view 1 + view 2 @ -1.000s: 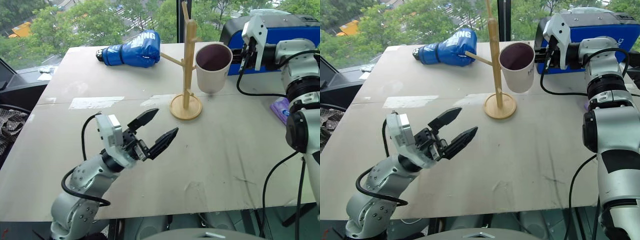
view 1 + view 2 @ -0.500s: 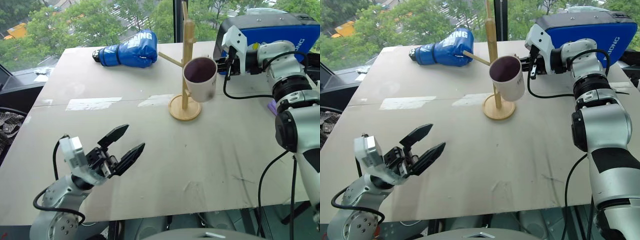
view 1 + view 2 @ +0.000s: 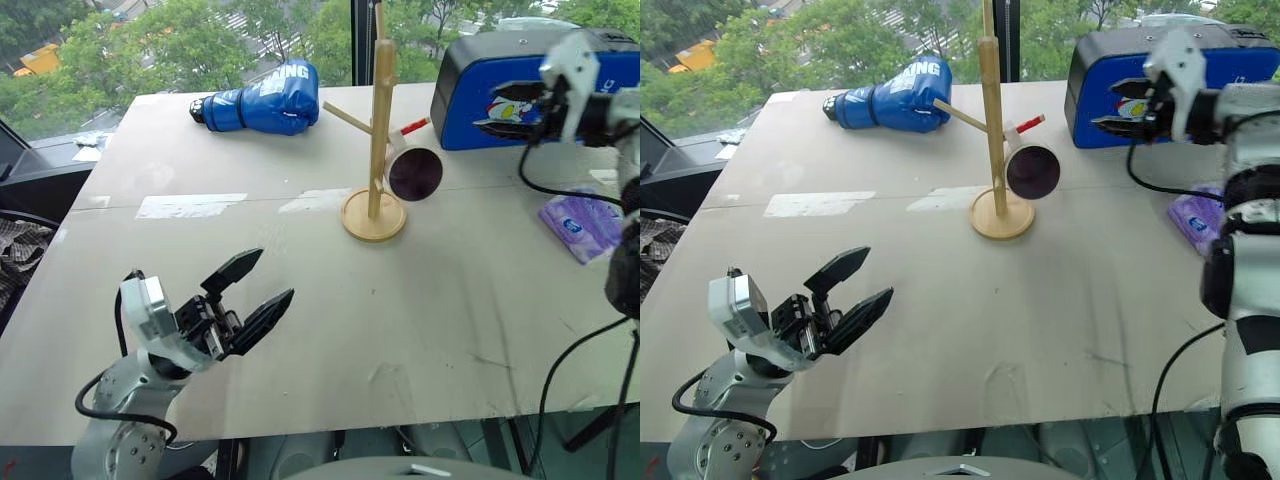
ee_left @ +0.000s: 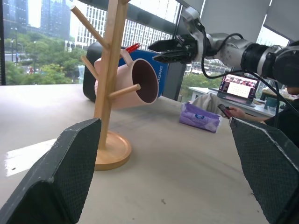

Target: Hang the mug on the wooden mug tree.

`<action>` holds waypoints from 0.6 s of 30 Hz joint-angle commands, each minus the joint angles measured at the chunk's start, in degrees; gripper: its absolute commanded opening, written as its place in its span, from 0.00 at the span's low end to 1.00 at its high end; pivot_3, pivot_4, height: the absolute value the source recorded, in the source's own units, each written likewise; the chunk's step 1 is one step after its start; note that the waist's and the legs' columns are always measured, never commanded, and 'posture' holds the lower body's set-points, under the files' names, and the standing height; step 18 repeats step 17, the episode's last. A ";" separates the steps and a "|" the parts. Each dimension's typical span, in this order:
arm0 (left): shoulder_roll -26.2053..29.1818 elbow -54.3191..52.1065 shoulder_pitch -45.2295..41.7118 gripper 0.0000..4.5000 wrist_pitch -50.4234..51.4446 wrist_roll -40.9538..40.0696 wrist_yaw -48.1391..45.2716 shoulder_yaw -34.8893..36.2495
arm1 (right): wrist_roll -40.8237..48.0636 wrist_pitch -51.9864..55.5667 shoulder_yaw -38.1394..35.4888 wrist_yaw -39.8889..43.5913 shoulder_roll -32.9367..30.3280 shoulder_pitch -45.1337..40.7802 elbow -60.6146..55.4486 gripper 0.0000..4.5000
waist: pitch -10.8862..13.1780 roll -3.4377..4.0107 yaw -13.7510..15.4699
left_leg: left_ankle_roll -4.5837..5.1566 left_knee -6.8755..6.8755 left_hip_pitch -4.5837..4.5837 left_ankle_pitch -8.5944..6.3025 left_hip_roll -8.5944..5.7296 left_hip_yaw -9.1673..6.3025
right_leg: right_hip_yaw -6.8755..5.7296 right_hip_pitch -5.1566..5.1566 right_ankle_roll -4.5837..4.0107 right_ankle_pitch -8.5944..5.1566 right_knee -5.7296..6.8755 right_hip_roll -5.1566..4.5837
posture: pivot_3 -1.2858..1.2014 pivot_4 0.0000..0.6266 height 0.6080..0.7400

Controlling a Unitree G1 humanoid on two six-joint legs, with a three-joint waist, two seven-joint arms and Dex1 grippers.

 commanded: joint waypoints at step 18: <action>6.50 14.71 0.04 1.00 -0.91 9.58 -3.41 2.81 | 21.03 30.48 -31.75 -16.60 1.66 83.73 -76.86 0.68 | -0.14 0.10 1.37 | 0.41 0.05 0.77 -0.25 0.05 -0.06 | -0.06 0.93 0.02 0.00 -0.06 0.02 | 0.52 0.24 1.00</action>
